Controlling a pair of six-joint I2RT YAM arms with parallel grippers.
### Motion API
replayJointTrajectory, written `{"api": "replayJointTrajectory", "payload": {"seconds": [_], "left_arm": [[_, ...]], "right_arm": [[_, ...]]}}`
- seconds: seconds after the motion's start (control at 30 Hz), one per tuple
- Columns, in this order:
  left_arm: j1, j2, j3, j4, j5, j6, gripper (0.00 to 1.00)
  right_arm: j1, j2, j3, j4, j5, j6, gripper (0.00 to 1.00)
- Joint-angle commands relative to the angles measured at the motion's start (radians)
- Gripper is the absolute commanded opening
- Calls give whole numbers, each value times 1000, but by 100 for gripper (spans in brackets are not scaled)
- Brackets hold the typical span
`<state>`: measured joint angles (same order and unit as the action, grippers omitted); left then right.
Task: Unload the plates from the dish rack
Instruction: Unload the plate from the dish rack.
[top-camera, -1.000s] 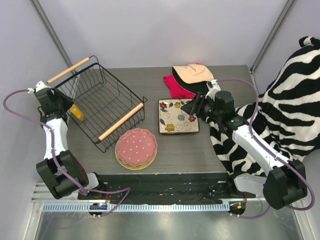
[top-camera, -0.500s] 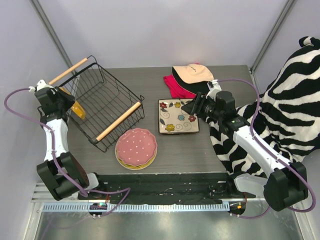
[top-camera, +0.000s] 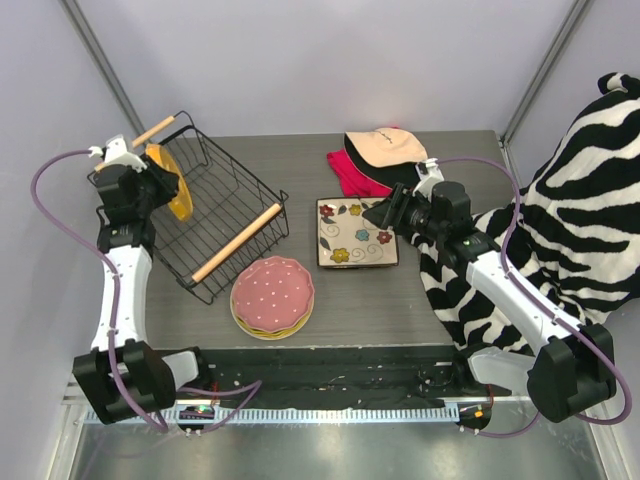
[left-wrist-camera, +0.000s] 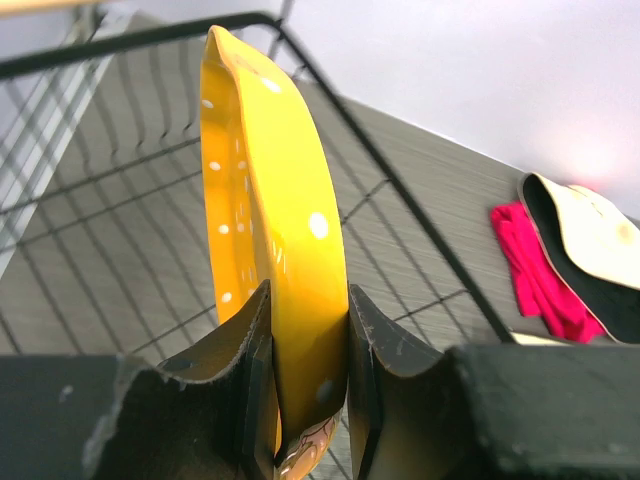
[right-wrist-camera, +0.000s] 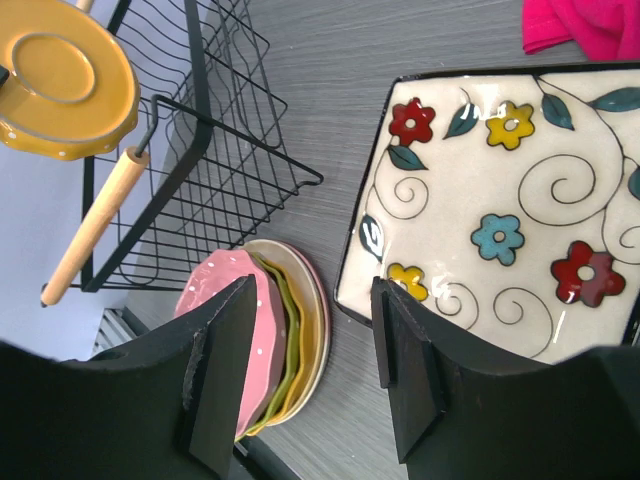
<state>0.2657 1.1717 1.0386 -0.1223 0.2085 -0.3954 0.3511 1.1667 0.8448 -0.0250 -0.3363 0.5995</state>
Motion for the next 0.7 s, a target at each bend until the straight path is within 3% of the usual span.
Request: {"api": "replayJointTrajectory", "payload": {"seconds": [0.0,0.4,0.67], "left_arm": [[-81,-86,113,200,32,102,0],[-388,-234,101,158,161,380,0],[-631,-270,32,87,28,547,0]], "right_arm": [[-3,-19,66,52,-21,42,57],[54,23,169,191,-60,200,59],[204,145,336,232,-15,233,62]]}}
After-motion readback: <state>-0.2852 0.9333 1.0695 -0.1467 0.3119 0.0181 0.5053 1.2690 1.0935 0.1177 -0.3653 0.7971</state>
